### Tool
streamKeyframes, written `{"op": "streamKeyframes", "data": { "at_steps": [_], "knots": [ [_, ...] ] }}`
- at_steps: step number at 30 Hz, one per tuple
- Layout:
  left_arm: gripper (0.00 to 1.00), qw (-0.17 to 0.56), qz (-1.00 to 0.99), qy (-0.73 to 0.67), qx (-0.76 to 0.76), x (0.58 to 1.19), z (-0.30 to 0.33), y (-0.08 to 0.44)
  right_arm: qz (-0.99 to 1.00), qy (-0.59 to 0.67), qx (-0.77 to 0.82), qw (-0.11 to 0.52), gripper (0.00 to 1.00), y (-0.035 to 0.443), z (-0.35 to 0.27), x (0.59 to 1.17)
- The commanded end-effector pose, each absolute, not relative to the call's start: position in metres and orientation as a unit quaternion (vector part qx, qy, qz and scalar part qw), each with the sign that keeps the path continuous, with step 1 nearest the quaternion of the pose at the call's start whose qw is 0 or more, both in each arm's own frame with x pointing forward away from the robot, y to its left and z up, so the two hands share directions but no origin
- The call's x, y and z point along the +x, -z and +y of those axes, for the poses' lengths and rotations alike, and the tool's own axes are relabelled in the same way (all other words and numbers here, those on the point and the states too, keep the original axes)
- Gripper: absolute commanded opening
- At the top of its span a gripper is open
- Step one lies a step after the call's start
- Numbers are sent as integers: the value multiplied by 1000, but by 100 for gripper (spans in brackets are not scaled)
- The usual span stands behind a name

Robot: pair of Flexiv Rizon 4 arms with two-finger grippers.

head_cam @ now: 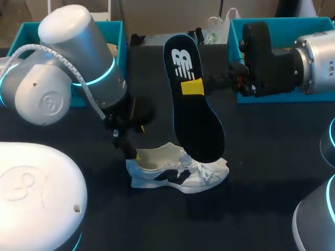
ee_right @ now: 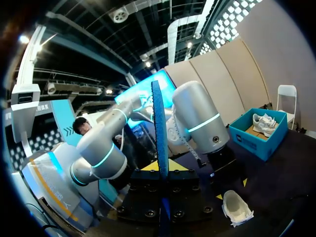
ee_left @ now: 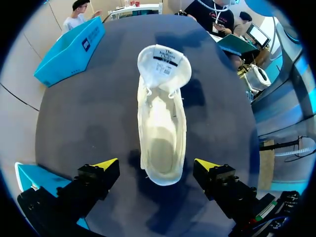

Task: Take the shoe out of the shoebox, open the shoe tongue, remove and reinsert the insole, then place the shoe into the shoebox

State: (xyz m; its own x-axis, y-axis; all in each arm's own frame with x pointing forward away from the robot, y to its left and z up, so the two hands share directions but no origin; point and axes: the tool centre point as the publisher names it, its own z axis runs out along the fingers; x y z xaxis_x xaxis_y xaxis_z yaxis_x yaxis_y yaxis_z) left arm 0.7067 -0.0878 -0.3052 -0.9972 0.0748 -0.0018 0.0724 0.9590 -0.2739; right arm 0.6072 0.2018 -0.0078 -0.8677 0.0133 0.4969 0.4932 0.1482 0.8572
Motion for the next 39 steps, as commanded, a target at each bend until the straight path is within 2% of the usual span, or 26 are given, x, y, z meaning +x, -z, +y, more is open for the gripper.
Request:
{"op": "streamKeyframes", "data": {
  "at_steps": [1, 9, 10, 12, 25, 26, 29, 31, 35, 36, 39],
  "knots": [
    [100, -8, -992, -121, -41, 704, -103, 297, -734, 628, -173, 191, 0, 8, 205, 608],
    [100, -10, -992, -118, -48, 725, -138, 319, -734, 628, -173, 191, 0, 8, 205, 608],
    [95, -15, -992, -114, -46, 728, -141, 324, -734, 628, -173, 191, 0, 8, 205, 608],
    [100, 2, -992, -118, -40, 733, -146, 333, -734, 628, -173, 191, 0, 8, 205, 608],
    [99, -12, -995, -96, -10, 736, -164, 371, -734, 628, -173, 191, 0, 8, 205, 608],
    [87, -21, -996, -88, -5, 736, -165, 375, -734, 628, -173, 191, 0, 8, 205, 608],
    [82, -14, -996, -93, 5, 736, -164, 379, -734, 628, -173, 191, 0, 8, 205, 608],
    [71, -13, -995, -96, 7, 736, -164, 382, -734, 628, -173, 191, 0, 8, 205, 608],
    [13, -14, -996, -89, 7, 735, -165, 388, -734, 628, -173, 191, 0, 8, 205, 608],
    [2, -13, -996, -89, 5, 735, -165, 390, -734, 628, -173, 191, 0, 8, 205, 608],
    [0, -11, -996, -87, 2, 734, -166, 392, -734, 628, -173, 191, 0, 8, 205, 608]
  ]
}}
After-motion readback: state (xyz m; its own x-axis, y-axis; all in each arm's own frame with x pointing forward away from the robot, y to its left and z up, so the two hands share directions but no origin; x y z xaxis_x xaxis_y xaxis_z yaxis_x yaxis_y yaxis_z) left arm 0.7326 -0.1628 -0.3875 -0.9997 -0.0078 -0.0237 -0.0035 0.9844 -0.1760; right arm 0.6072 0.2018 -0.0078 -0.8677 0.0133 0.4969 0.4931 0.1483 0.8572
